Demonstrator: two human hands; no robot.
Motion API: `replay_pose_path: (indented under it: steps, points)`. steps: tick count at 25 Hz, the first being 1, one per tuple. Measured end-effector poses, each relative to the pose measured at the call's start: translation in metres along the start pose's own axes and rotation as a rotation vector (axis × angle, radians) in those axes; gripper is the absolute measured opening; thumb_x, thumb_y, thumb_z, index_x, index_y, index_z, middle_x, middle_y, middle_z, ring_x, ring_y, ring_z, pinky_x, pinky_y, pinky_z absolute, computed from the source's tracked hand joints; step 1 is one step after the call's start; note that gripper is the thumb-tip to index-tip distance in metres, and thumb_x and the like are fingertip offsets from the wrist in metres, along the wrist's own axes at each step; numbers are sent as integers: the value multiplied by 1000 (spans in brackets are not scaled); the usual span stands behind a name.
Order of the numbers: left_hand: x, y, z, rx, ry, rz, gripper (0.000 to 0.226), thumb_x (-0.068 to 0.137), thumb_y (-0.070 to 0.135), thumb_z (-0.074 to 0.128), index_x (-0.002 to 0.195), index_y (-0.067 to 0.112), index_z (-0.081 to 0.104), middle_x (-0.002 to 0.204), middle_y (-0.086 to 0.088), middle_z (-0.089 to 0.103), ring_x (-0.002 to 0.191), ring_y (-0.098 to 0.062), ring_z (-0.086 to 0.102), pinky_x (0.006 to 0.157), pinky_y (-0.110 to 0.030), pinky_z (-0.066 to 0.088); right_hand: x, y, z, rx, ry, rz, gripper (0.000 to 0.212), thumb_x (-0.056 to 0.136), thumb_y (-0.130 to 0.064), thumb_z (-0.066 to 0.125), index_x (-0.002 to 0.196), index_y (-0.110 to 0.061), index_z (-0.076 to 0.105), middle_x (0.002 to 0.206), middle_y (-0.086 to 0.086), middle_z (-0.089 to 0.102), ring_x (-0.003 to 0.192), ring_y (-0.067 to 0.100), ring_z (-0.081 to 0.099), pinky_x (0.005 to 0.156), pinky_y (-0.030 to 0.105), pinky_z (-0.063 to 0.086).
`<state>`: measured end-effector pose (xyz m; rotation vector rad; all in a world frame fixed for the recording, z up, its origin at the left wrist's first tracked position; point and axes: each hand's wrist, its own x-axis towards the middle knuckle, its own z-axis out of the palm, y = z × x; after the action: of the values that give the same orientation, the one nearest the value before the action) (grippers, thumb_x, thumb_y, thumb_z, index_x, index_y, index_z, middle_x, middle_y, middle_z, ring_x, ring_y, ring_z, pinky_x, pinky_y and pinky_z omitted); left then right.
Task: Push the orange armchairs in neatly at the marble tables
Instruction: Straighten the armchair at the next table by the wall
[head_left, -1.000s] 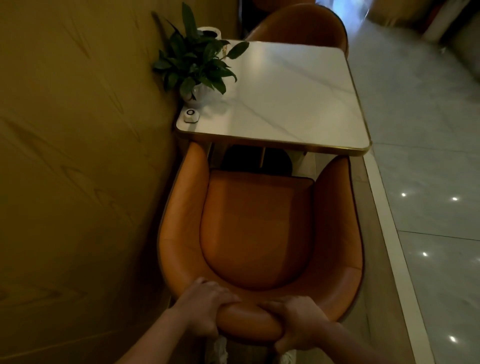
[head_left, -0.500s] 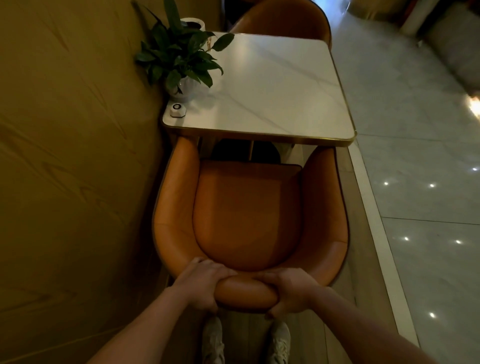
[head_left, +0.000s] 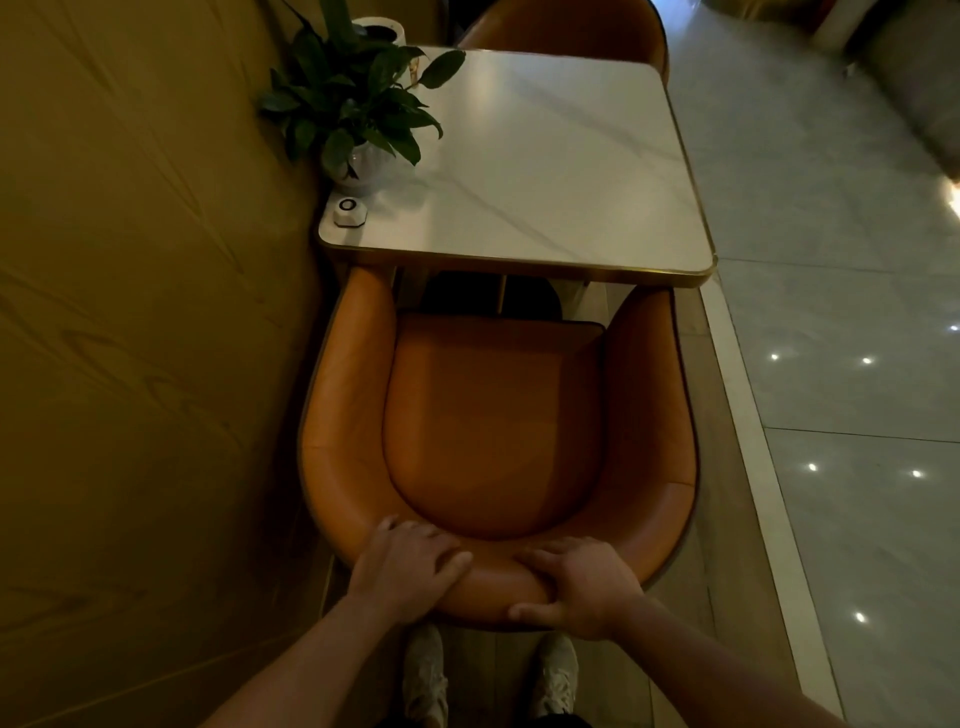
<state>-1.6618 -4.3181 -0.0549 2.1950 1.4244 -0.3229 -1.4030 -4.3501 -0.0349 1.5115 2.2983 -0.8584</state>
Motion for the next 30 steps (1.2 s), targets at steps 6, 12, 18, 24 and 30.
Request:
replay_pose_path:
  steps: [6,12,18,24,30]
  points:
    - [5,7,-3,-4,10,-31,78,83,72,8,125,37,63,128,12,63,121,-11,51,111,-41,21,1,7,0,1,49,-1,91,76,-94,29,143,-35,47,139,-9,57,122,16,55,97,37,44]
    - [12,9,-4,-65,-20,-116,57,92,67,26,121,40,66,127,13,64,121,-11,53,115,-43,18,2,4,-3,139,56,124,73,86,-82,24,135,-39,55,132,-12,61,119,13,56,95,36,46]
    - [11,14,-4,-46,-9,-161,52,94,63,28,120,40,66,125,12,65,121,-13,52,118,-48,10,8,3,10,80,247,264,91,76,-88,-3,112,-35,62,100,-10,65,90,11,61,80,36,50]
    - [12,16,-5,-49,-27,-164,53,94,63,26,120,39,66,125,12,65,122,-13,52,116,-47,13,9,4,9,75,267,230,69,86,-77,14,106,-33,63,95,-10,62,84,8,58,77,33,50]
    - [8,21,-2,-12,-13,-174,70,84,66,10,116,37,66,122,13,66,117,-11,53,113,-42,18,13,34,6,75,395,346,81,79,-85,2,84,-30,61,74,-9,59,67,6,56,63,26,49]
